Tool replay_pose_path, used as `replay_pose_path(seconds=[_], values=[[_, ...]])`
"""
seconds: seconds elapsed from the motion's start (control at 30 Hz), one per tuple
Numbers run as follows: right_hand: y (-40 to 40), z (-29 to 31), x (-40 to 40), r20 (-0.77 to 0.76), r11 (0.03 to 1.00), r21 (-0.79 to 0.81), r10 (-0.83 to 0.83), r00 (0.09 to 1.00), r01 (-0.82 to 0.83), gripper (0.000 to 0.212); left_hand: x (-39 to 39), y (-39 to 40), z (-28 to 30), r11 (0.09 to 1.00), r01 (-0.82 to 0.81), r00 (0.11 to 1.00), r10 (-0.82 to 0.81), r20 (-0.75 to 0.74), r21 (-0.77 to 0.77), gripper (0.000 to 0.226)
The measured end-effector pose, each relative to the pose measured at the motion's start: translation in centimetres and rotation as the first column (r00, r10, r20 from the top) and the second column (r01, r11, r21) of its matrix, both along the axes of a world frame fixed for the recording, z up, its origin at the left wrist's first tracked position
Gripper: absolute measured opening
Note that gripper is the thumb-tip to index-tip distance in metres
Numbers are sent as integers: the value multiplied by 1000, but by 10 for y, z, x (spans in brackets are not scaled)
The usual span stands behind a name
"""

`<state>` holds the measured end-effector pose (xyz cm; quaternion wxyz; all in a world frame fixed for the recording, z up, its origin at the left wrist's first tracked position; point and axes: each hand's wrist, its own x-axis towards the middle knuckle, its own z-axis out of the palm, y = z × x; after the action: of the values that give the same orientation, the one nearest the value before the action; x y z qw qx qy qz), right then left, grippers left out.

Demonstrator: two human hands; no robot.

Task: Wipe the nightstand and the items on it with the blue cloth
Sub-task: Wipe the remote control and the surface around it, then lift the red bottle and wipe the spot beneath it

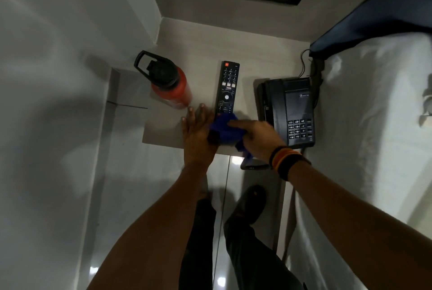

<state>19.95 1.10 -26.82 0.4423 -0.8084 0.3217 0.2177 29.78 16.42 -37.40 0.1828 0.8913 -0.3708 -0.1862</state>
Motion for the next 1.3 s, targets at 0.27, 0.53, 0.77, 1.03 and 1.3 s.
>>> replay_pose_path(seconds=[0.27, 0.53, 0.77, 1.03, 1.3], values=[[-11, 78, 9, -20, 356, 529, -902, 431, 770, 28, 45, 52, 100, 774, -583, 774, 436, -459, -248, 76], [8, 84, -5, -185, 45, 729, -948, 261, 683, 32, 136, -9, 155, 832, -544, 698, 373, -611, -113, 67], [14, 107, 2, -180, 84, 757, -926, 330, 648, 46, 148, -30, 191, 880, -468, 790, 376, -484, -82, 74], [17, 203, 83, 634, 922, 247, -387, 669, 299, 52, 171, -55, 273, 925, -380, 681, 258, -685, -30, 17], [38, 169, 88, 334, 689, -677, 600, 727, -259, 71, 181, -60, 314, 854, -520, 595, 373, -712, 13, 36]])
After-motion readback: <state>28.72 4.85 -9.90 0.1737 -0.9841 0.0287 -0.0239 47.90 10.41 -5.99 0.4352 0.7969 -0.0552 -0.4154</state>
